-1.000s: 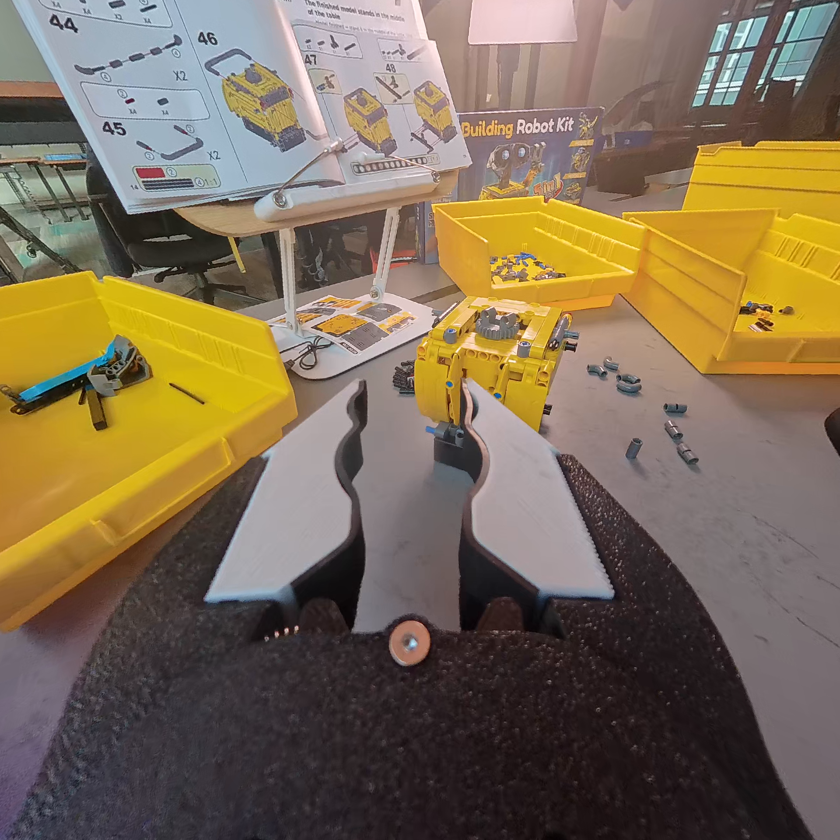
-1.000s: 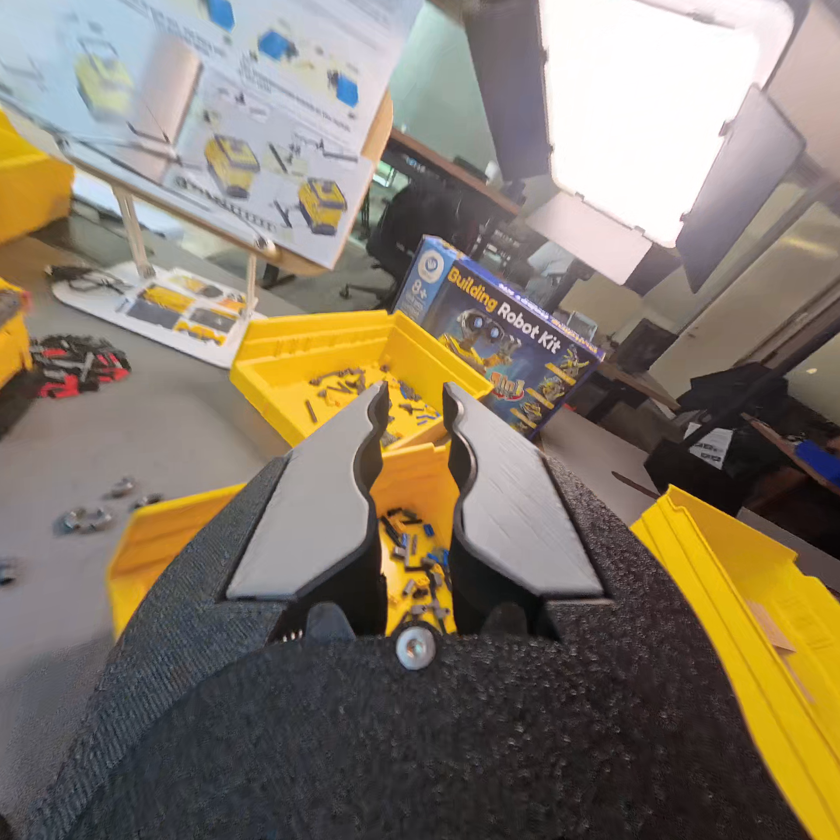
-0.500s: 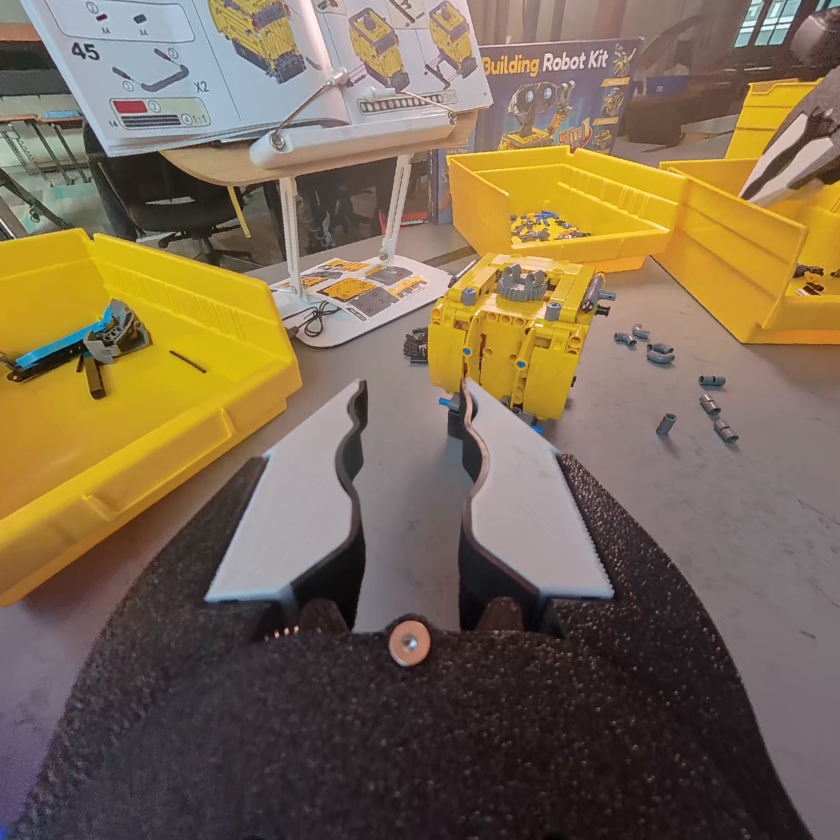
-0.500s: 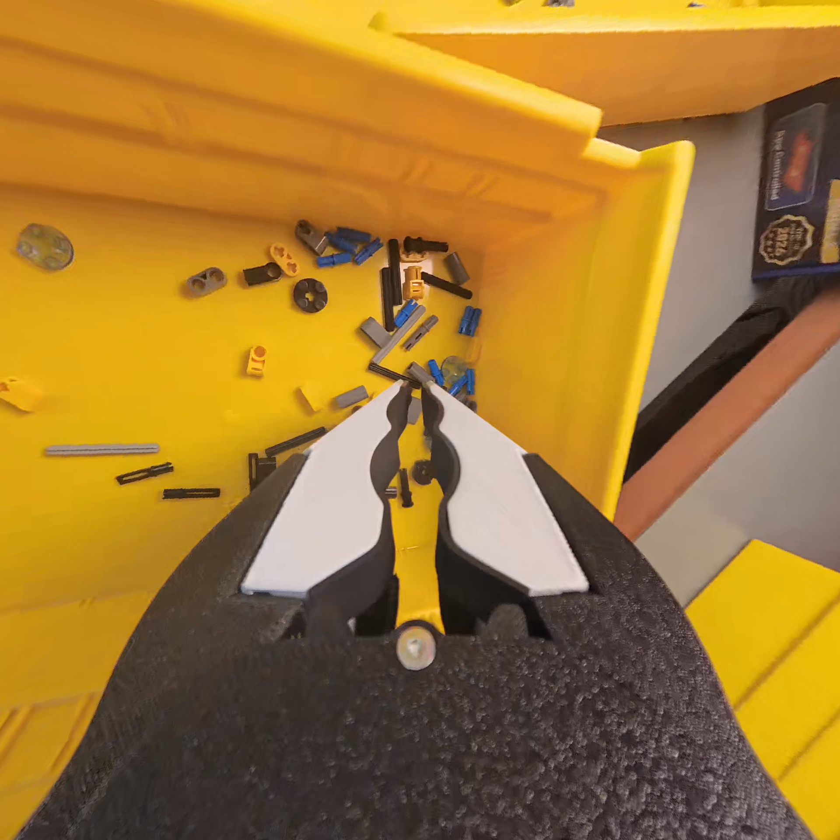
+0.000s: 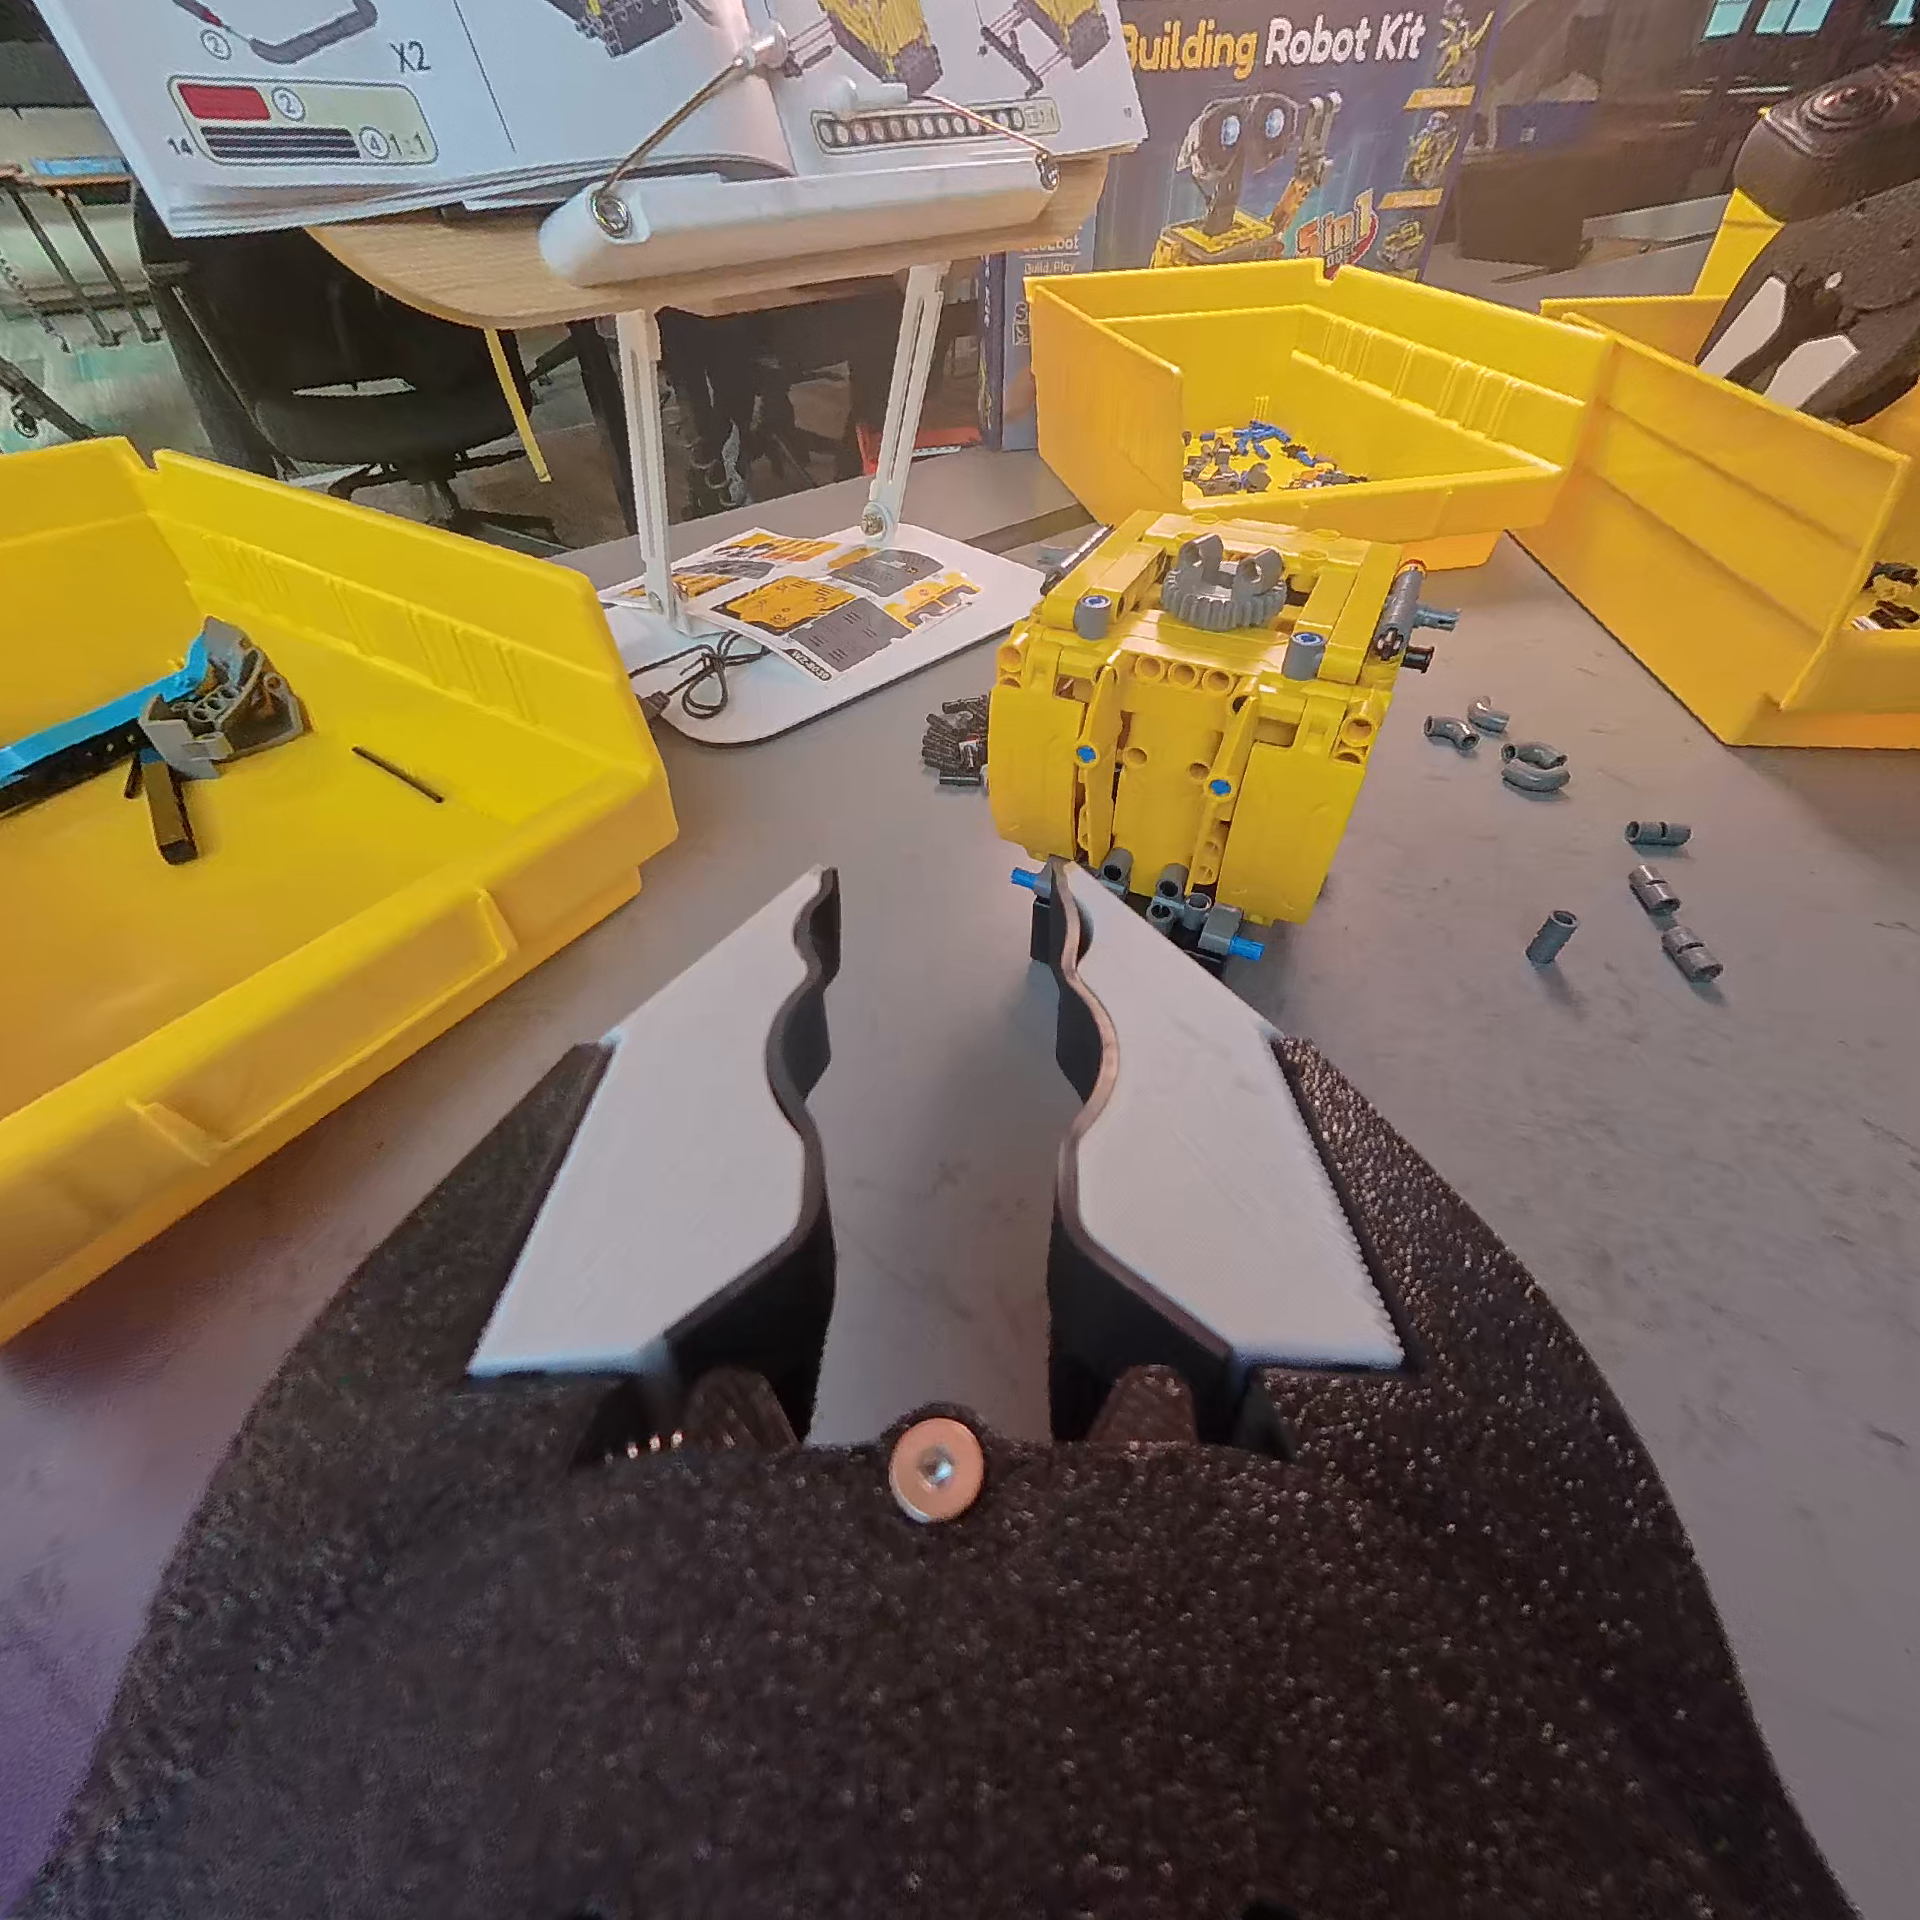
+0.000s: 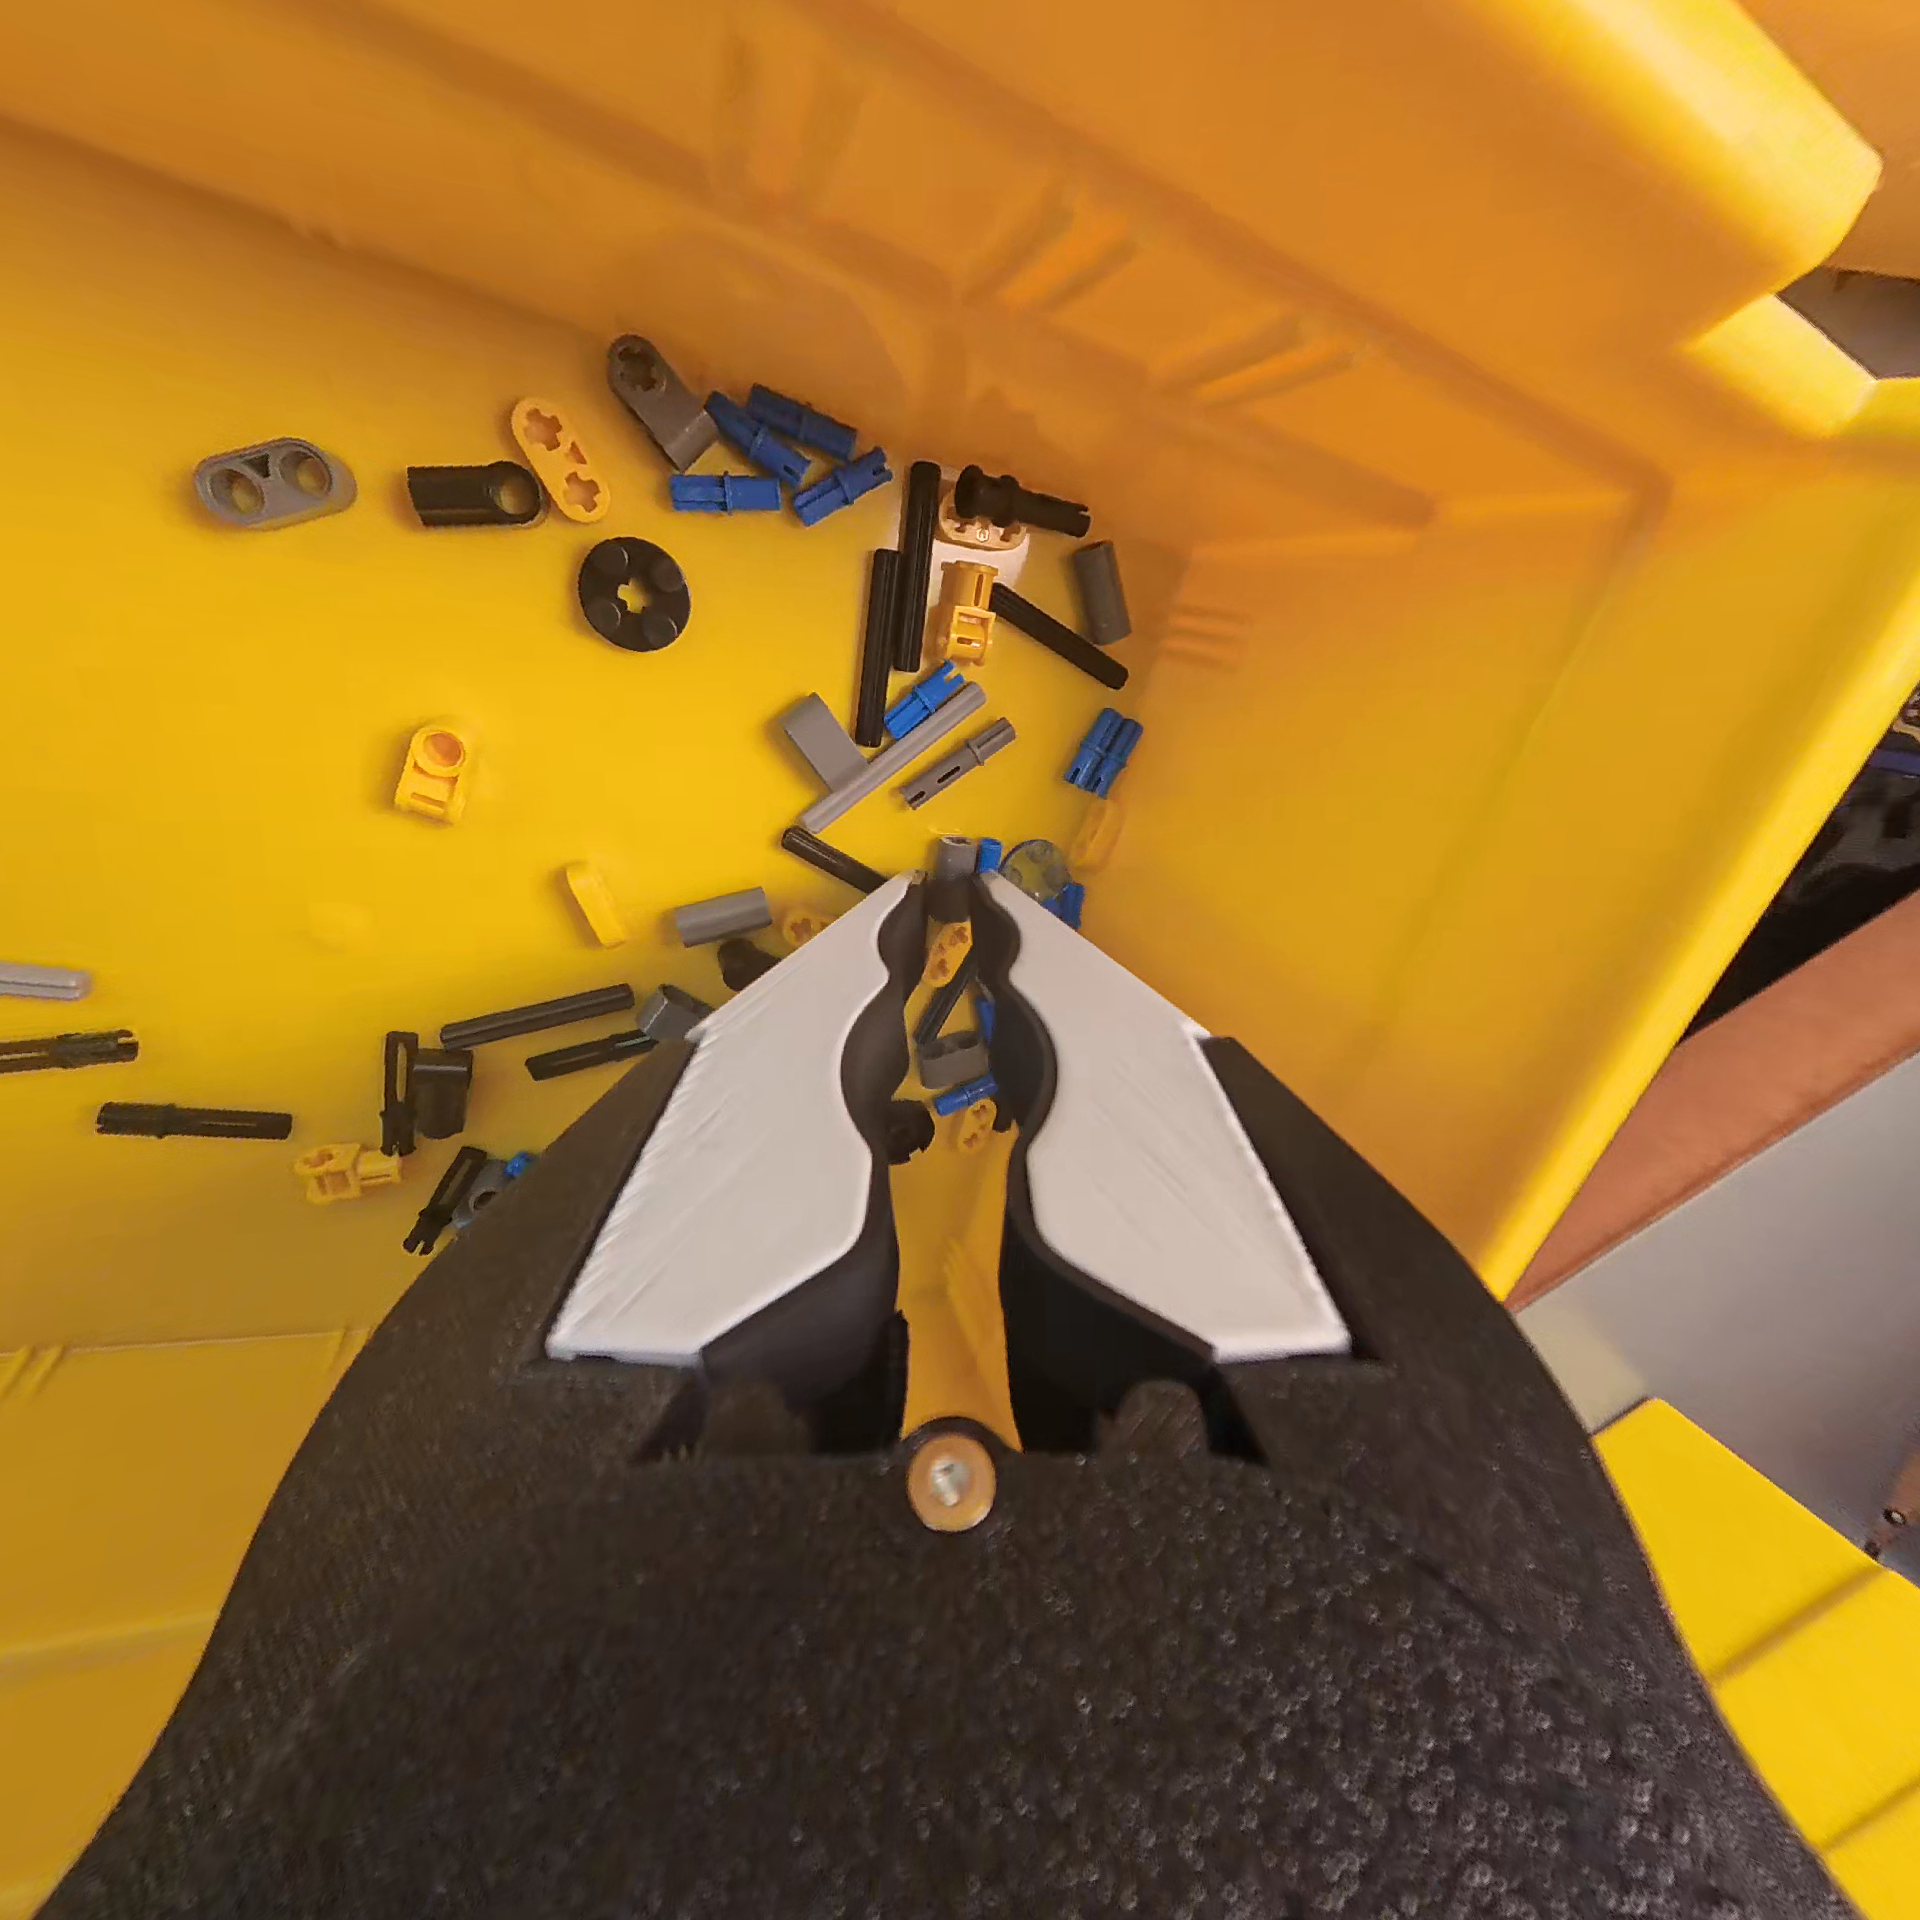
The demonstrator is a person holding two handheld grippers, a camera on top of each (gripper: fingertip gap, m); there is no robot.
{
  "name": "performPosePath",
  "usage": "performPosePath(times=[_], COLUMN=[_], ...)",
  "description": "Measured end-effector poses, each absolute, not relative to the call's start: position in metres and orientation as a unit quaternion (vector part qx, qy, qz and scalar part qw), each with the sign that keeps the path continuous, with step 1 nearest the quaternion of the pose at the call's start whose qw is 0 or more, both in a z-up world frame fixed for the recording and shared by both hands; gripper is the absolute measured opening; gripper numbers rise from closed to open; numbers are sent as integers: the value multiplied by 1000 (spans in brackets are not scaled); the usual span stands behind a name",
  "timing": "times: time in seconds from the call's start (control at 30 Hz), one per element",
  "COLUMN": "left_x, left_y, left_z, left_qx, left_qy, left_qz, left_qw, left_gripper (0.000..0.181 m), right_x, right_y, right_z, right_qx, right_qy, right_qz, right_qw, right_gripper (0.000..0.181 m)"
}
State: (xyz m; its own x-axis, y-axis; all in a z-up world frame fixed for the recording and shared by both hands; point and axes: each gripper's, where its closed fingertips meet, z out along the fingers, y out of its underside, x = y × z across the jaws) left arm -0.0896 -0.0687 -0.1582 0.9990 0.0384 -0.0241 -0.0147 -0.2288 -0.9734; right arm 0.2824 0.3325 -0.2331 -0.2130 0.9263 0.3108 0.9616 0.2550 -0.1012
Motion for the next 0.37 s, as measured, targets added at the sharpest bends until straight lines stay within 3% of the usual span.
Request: performPosePath(times=[0.37], left_x=[-90], left_y=[-69], left_z=[-158], left_qx=[-784], left_qy=[-6], left_qz=[20], left_qw=[621], left_gripper=[39], right_x=[285], right_y=[325], right_z=[-237], right_qx=[-628], right_qy=[-768], right_qz=[-25], right_qw=[123], right_gripper=[6])
